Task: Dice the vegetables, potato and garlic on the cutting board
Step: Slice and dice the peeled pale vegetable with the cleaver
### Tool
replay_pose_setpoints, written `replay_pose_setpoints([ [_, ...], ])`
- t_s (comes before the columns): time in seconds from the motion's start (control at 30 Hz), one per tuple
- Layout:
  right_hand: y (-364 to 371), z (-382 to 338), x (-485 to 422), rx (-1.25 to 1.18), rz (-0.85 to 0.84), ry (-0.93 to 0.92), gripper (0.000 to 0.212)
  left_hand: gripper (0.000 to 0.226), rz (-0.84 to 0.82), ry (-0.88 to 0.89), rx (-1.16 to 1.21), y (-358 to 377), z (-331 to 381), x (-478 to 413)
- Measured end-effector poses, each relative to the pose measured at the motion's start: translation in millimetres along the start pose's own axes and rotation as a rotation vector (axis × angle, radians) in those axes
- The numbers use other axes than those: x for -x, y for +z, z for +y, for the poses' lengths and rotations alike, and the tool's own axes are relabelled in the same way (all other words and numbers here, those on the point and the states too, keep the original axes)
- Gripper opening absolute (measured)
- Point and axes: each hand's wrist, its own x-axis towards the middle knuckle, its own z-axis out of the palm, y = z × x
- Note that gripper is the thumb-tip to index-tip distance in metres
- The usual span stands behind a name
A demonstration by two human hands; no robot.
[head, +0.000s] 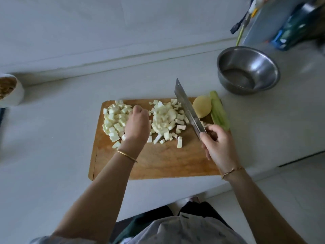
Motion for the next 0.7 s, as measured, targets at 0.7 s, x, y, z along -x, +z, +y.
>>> replay_pose_setpoints([
  [0.7,-59,-7,-25,-0.210,0.047,0.037,0.013,0.031,0.086,0.525,-0.163,91,89,9],
])
